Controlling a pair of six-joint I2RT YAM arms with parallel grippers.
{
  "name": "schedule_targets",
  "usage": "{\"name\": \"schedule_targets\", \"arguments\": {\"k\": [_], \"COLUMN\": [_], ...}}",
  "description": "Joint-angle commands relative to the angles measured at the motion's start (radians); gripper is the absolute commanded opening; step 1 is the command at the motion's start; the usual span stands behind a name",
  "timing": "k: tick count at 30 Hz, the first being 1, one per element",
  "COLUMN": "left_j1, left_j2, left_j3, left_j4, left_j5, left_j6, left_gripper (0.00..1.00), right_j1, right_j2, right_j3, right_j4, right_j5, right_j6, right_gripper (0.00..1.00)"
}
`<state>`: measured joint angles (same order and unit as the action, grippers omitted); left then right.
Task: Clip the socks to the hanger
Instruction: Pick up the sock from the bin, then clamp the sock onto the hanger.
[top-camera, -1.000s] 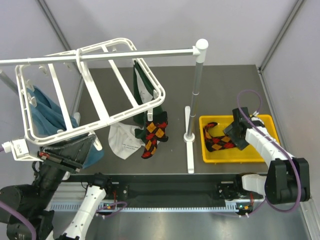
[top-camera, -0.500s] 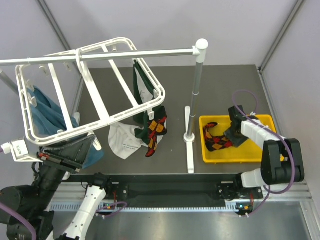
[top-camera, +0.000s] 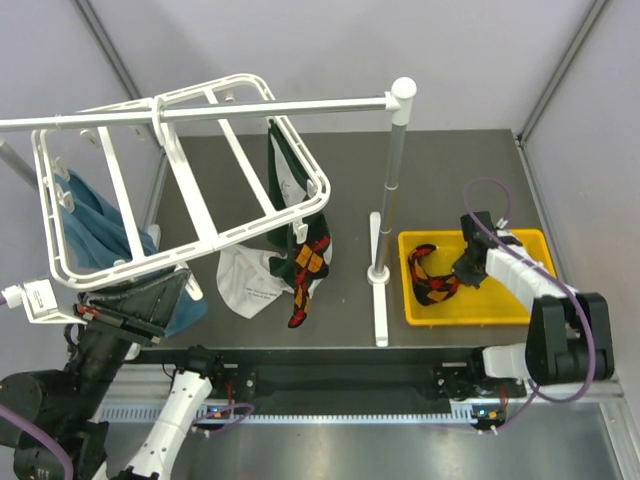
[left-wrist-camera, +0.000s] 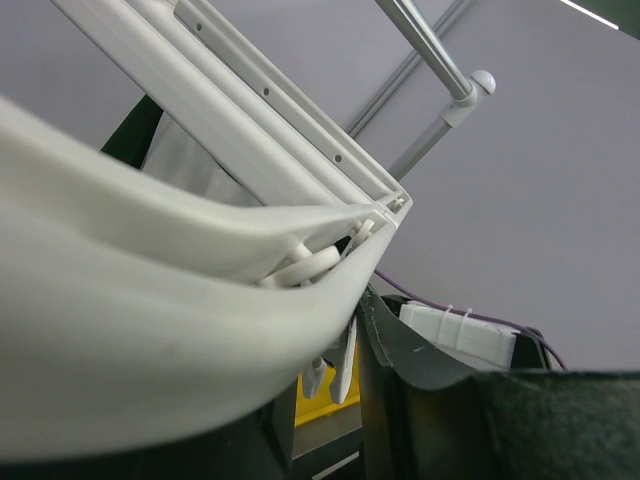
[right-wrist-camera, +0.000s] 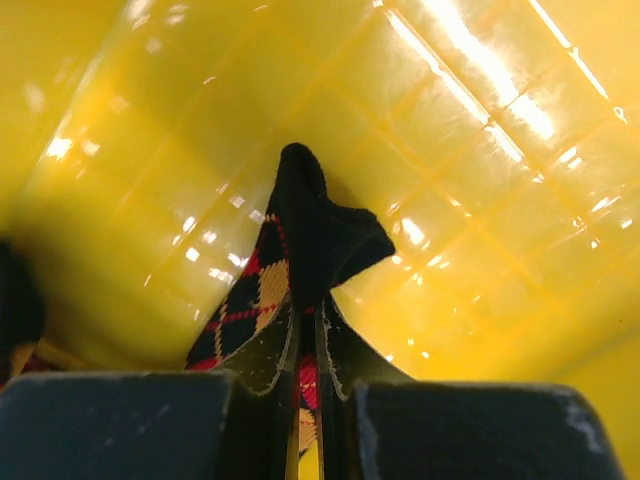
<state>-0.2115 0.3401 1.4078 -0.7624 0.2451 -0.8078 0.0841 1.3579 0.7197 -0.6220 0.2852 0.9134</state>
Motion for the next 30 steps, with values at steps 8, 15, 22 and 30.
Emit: {"name": "schedule_targets", "arguments": {"k": [8,15,22,30], "left_j1": [-0.002,-0.003,-0.003,-0.003], "left_j2": [-0.009,-0.026,-0.029,-0.026], "left_j3": [0.0,-0.039,-0.03,-0.041], "left_j4": [-0.002,0.038,0.038,0.043], "left_j5": [0.014,0.036,0.039,0.04], "left_j6": [0.021,-0.007,-0.005,-0.008], "left_gripper": [0.0,0.0,0.0,0.0], "right_j1": [-0.007,0.092,0.336,0.376], "right_j2": [-0.592,-0.58,-0.655,-0.655], "right_j3": [0.021,0.291,0.506,0.655], "right_j4": [0.052,-0.228,-0.419,-0.588], "right_j5": [-0.288,-0.419,-0.477,-0.864], "right_j6": [-0.418,-0.516,-0.501,-0.646], "right_gripper": [0.08,0.0,0.0,0.0]}}
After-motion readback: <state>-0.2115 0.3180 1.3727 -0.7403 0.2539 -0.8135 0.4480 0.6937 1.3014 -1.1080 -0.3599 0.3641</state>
